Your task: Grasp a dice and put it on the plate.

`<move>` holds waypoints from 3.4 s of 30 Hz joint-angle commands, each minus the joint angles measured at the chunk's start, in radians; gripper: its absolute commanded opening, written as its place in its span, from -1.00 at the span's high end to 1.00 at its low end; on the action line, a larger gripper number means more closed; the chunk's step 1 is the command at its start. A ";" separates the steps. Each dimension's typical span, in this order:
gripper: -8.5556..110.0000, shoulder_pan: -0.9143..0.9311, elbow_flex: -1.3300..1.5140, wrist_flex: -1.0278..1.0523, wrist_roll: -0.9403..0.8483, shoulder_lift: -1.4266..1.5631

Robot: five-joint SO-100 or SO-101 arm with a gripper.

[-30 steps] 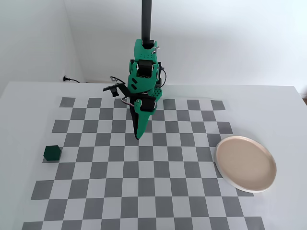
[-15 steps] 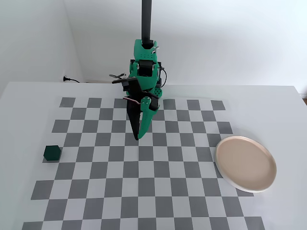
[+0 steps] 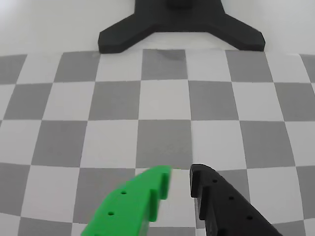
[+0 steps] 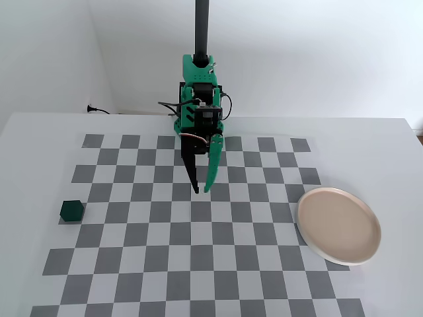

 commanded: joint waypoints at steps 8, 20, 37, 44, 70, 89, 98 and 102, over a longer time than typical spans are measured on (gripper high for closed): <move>0.61 -0.017 -0.259 -0.075 0.011 -0.296; 0.49 0.049 -0.586 -0.193 0.029 -0.736; 0.46 0.273 -0.902 -0.219 0.051 -1.062; 0.45 0.413 -1.003 -0.255 0.060 -1.206; 0.44 0.746 -1.285 -0.219 0.107 -1.571; 0.39 0.894 -1.511 -0.176 0.110 -1.844; 0.39 0.916 -1.514 -0.163 0.071 -1.927; 0.39 0.911 -1.514 -0.129 0.051 -1.944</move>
